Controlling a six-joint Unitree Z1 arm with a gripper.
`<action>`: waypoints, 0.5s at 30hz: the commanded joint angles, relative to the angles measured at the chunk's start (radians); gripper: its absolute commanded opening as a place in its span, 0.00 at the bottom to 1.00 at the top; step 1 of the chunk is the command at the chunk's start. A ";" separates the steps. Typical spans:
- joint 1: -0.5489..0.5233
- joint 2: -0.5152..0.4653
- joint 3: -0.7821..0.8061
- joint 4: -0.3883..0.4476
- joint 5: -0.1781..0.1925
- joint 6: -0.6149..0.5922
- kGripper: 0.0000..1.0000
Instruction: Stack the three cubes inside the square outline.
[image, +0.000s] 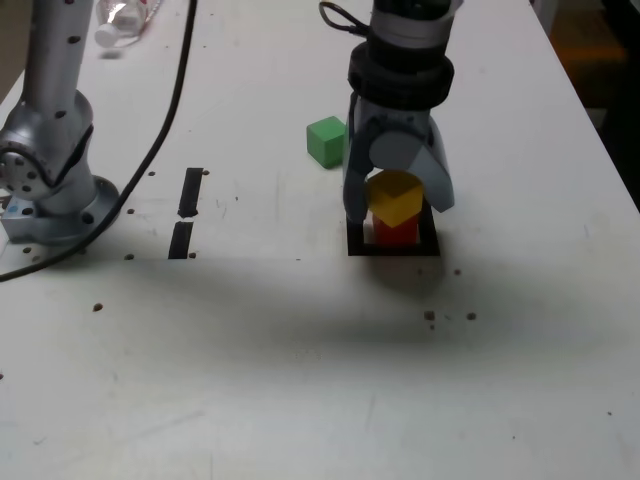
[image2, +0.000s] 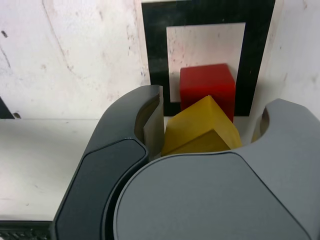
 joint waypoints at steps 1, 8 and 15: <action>0.006 0.005 -0.008 -0.002 -0.001 0.006 0.34; 0.010 0.016 -0.010 -0.010 -0.001 0.015 0.36; 0.011 0.018 -0.011 -0.020 0.010 0.017 0.37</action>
